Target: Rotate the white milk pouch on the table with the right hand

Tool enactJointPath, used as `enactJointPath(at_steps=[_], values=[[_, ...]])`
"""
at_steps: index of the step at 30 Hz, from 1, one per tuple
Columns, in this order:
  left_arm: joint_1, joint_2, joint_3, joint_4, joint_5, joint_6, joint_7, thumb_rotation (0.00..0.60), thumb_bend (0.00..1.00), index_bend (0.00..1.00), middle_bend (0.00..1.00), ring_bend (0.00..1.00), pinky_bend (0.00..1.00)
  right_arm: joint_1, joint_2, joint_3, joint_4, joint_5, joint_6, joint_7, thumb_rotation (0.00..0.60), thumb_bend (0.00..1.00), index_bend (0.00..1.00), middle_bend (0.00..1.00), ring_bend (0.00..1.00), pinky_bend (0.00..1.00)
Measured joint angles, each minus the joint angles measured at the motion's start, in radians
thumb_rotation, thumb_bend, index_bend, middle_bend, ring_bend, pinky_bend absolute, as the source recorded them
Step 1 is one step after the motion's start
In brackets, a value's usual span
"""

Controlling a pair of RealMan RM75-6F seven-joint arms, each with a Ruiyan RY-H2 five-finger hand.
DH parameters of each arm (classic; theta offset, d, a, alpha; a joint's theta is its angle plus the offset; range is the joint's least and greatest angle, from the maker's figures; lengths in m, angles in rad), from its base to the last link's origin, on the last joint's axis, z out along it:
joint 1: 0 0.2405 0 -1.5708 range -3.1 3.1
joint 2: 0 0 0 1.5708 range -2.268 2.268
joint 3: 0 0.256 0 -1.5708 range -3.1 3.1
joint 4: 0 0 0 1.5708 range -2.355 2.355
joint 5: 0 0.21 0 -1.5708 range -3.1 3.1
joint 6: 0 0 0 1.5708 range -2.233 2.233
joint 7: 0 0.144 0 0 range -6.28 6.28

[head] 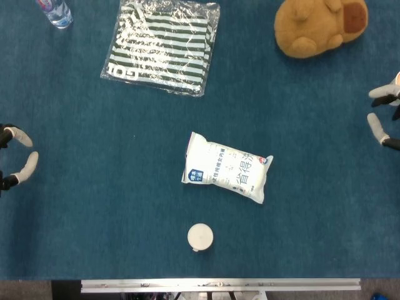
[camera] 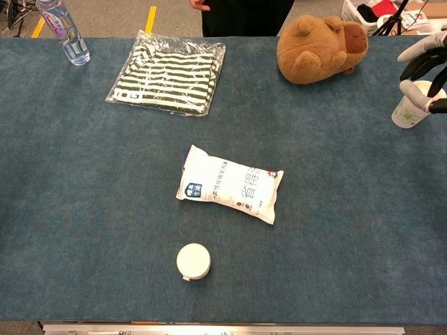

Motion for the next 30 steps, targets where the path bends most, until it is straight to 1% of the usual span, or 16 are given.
enactJointPath(at_steps=[9, 30], values=[[0.004, 0.005, -0.001, -0.01, 0.008, 0.012, 0.001, 0.6, 0.29, 0.54, 0.48, 0.36, 0.49, -0.003, 0.004, -0.005, -0.01, -0.008, 0.006, -0.002, 0.6, 0.34, 0.41, 0.52, 0.42, 0.56], [0.011, 0.009, -0.002, -0.014, 0.004, 0.015, 0.012, 0.6, 0.29, 0.54, 0.48, 0.36, 0.49, 0.007, -0.003, -0.008, 0.008, -0.004, -0.015, 0.013, 0.6, 0.34, 0.41, 0.52, 0.42, 0.56]])
